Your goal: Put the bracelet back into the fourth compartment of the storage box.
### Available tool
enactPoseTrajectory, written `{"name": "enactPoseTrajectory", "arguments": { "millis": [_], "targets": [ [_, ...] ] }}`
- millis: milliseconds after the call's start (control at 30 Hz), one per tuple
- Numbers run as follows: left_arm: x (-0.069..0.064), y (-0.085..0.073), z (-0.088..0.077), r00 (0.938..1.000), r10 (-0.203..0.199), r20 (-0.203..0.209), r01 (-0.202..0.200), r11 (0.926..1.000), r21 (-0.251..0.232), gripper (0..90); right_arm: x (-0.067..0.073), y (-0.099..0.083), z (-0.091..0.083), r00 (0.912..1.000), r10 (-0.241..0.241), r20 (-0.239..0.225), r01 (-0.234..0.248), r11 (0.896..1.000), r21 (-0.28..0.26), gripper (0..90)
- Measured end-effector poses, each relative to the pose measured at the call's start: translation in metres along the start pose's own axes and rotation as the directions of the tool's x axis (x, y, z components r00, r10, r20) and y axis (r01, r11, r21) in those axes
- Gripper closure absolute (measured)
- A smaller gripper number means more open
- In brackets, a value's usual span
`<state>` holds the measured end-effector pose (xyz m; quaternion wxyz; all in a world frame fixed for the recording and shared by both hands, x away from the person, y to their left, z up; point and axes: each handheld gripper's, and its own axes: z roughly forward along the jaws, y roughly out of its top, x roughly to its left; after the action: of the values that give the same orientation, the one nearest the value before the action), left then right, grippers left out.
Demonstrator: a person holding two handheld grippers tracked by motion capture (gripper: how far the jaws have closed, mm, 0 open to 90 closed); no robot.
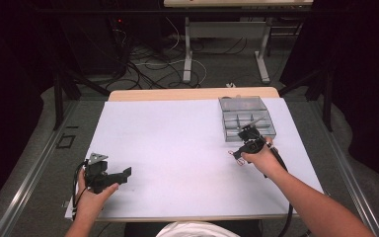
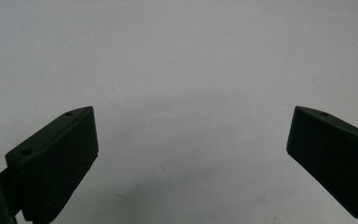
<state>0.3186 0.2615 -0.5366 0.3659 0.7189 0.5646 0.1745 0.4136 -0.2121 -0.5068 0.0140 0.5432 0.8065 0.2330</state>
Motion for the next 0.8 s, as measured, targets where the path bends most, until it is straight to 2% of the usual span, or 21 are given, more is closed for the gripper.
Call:
{"name": "enactPoseTrajectory", "arguments": {
  "millis": [200, 233, 500, 633, 667, 700, 733, 767, 800],
  "targets": [
    [0.0, 0.0, 0.0, 1.0, 0.001, 0.001, -0.001, 1.0, -0.002, 2.2, 0.001, 0.005, -0.007, 1.0, 0.002, 0.003, -0.002, 1.0, -0.011, 87.2],
    [0.0, 0.0, 0.0, 1.0, 0.0, 0.001, 0.0, 1.0, -0.001, 2.2, 0.001, 0.006, -0.008, 1.0, 0.0, -0.006, -0.001, 1.0, -0.03, 87.2],
    [0.001, 0.0, 0.0, 1.0, -0.001, 0.002, 0.001, 1.0, 0.007, 2.3, 0.003, 0.015, -0.022, 1.0, 0.006, 0.0, -0.006, 0.998, -0.055, 87.2],
    [0.0, 0.0, 0.0, 1.0, -0.002, 0.003, 0.002, 1.0, 0.008, 2.4, 0.003, 0.021, -0.029, 1.0, -0.004, -0.007, 0.004, 0.996, -0.091, 87.2],
    [0.0, 0.0, 0.0, 1.0, -0.002, 0.003, 0.002, 1.0, 0.008, 2.4, 0.002, 0.022, -0.028, 0.9997, -0.008, -0.024, 0.005, 0.992, -0.125, 87.2],
    [0.0, 0.0, 0.0, 1.0, -0.001, 0.003, 0.001, 1.0, 0.007, 2.4, 0.003, 0.023, -0.032, 0.9999, -0.003, -0.011, 0.001, 0.995, -0.102, 87.2],
    [0.0, 0.0, 0.0, 1.0, -0.002, 0.003, 0.002, 1.0, 0.008, 2.4, 0.003, 0.025, -0.033, 0.9999, -0.007, -0.013, 0.005, 0.994, -0.111, 87.2],
    [0.0, 0.0, 0.0, 1.0, -0.003, 0.003, 0.003, 1.0, 0.008, 2.4, 0.002, 0.026, -0.033, 0.9996, -0.003, -0.028, -0.001, 0.99, -0.144, 87.2],
    [0.0, 0.0, 0.0, 1.0, -0.002, 0.004, 0.002, 1.0, 0.008, 2.4, 0.003, 0.028, -0.036, 0.9999, 0.006, -0.014, -0.008, 0.993, -0.12, 87.2]
  ]
}}
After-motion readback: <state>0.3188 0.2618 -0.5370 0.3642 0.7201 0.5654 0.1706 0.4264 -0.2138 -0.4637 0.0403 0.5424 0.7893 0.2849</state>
